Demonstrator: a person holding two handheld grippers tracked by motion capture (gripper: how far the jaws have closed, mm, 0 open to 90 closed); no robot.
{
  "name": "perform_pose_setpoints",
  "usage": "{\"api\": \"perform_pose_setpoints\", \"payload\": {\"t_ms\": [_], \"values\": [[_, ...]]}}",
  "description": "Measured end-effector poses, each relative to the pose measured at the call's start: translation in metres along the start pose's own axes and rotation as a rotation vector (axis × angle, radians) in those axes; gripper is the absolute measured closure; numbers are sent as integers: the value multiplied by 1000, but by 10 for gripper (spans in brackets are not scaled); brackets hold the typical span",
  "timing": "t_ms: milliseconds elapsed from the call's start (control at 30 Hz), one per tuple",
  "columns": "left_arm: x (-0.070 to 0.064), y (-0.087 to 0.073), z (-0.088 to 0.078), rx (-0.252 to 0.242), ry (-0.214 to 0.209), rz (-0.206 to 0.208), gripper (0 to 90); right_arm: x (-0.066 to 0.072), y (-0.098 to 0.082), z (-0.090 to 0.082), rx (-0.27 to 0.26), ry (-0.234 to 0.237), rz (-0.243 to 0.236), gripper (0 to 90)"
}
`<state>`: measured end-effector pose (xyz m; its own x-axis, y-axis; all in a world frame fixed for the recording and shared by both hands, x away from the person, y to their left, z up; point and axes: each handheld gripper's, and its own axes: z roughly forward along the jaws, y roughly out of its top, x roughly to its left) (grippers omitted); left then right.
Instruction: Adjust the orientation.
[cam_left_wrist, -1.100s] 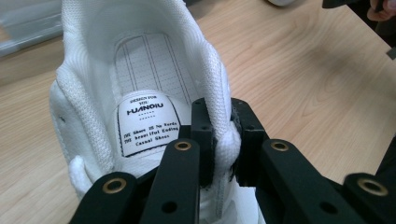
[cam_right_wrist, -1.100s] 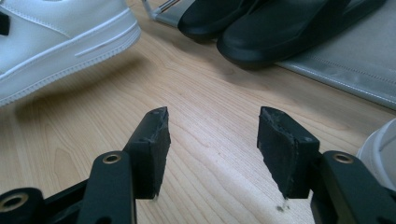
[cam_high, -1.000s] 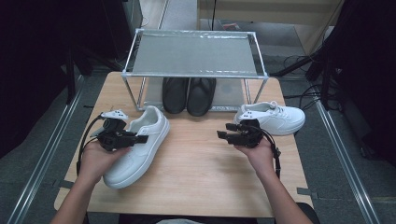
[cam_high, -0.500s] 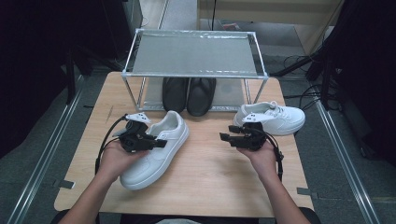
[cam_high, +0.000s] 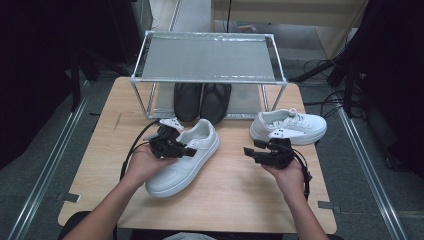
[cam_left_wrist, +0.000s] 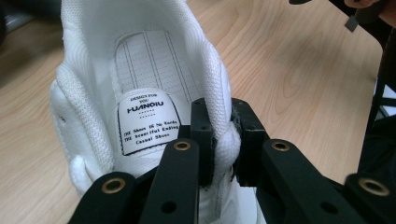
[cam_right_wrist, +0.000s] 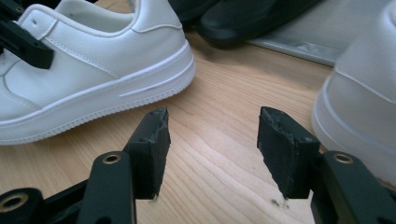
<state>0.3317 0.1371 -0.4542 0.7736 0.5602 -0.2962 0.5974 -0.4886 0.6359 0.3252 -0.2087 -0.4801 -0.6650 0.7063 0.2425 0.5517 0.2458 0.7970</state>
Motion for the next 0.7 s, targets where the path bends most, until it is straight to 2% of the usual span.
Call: {"api": "perform_pose_setpoints", "payload": {"t_ms": [100, 233, 267, 433, 533, 600, 700], "values": [[-1, 7, 13, 15, -6, 22, 817, -1, -4, -6, -5, -13, 10, 448], [-2, 13, 29, 6, -13, 32, 816, -1, -7, -11, -11, -27, 18, 448], [-2, 14, 33, 0, -20, 24, 816, -2, -8, -12, -11, -27, 17, 448], [-3, 14, 50, 20, -46, 34, 816, -1, -8, -11, -7, -30, 14, 448], [-3, 13, 50, 10, -45, 36, 812, 1, -8, -8, -3, -22, 10, 449], [0, 12, 49, 11, -68, 26, 803, 2, -7, -6, 1, -17, 7, 449], [-1, 12, 46, 12, -62, 32, 761, 3, -6, 0, 7, -12, 1, 448]]}}
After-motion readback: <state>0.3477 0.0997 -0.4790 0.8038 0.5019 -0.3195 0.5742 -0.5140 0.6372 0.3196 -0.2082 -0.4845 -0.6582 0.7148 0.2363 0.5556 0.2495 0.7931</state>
